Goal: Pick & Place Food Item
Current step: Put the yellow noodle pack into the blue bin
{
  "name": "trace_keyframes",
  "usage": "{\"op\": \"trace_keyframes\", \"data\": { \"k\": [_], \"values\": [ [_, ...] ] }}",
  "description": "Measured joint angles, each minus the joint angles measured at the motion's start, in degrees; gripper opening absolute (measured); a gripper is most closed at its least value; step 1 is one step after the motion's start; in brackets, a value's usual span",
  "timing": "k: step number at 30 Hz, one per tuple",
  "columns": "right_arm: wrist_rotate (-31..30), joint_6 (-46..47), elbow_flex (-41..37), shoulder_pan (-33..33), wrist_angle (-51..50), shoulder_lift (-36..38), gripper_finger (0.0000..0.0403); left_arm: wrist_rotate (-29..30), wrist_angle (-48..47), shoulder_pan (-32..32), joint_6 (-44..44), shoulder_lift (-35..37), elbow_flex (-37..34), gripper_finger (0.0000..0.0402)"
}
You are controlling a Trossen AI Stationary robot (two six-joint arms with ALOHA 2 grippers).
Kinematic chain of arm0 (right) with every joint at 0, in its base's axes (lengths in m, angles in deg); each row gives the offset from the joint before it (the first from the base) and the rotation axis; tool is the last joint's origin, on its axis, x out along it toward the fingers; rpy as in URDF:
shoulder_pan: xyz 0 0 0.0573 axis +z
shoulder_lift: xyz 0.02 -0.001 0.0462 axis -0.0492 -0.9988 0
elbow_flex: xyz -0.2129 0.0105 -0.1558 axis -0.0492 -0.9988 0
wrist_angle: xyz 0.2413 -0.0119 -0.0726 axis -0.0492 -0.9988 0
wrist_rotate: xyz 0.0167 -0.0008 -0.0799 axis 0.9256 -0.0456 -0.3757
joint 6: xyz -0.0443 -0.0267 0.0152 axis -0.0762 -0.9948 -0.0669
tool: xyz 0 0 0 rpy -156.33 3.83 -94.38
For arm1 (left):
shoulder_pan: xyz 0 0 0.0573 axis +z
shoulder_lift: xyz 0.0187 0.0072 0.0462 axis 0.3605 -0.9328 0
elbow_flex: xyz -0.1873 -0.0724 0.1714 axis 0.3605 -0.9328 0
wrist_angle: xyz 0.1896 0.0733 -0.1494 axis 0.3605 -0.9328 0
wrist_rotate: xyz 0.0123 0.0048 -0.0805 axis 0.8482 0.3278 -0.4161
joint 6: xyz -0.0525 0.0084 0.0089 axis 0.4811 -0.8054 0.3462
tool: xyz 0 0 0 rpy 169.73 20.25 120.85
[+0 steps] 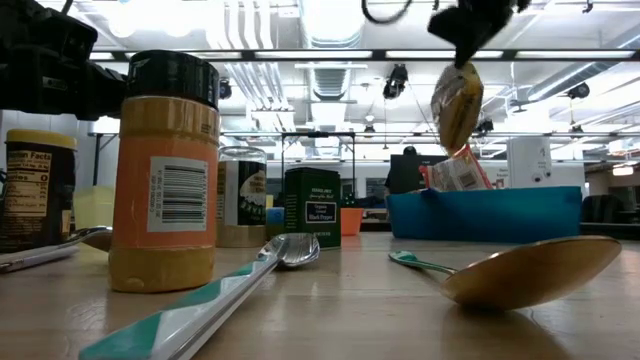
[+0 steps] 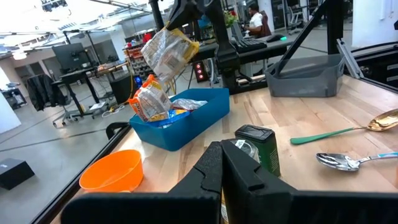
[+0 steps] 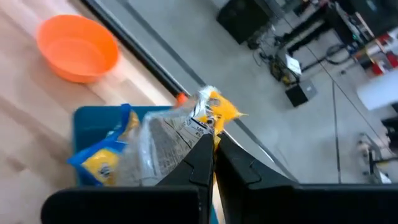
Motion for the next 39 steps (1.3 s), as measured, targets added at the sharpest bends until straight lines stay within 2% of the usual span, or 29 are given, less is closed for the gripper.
{"op": "trace_keyframes", "data": {
  "k": [5, 9, 12, 18, 21, 25, 31, 39],
  "values": [
    [0.5, 4.3, -7.9, -3.6, 0.0, 3.2, 0.0008, 0.0, 0.0, 0.0, 0.0, 0.0, 0.0, 0.0],
    [3.7, 7.7, -14.3, -6.4, 0.0, 5.7, 0.0008, 0.0, 0.0, 0.0, 0.0, 0.0, 0.0, 0.0],
    [6.2, 10.9, -18.8, -7.2, 0.4, 7.2, 0.0008, 0.0, 0.0, 0.0, 0.0, 0.0, 0.0, 0.0],
    [7.2, 18.7, -27.2, -7.2, 1.1, 8.1, 0.0008, 0.0, 0.0, 0.0, 0.0, 0.0, 0.0, 0.0],
    [8.1, 19.6, -30.5, -7.2, 4.6, 7.8, 0.0008, 0.0, 0.0, 0.0, 0.0, 0.0, 0.0, 0.0],
    [10.1, 15.6, -34.5, -7.2, 13.4, 7.6, 0.0008, 0.0, 0.0, 0.0, 0.0, 0.0, 0.0, 0.0],
    [10.7, 9.6, -36.3, -7.2, 25.2, 7.6, 0.0008, 0.0, 0.0, 0.0, 0.0, 0.0, 0.0, 0.0],
    [11.2, 9.9, -34.3, -7.2, 26.6, 7.6, 0.0009, 0.0, 0.0, 0.0, 0.0, 0.0, 0.0, 0.0]
  ]
}}
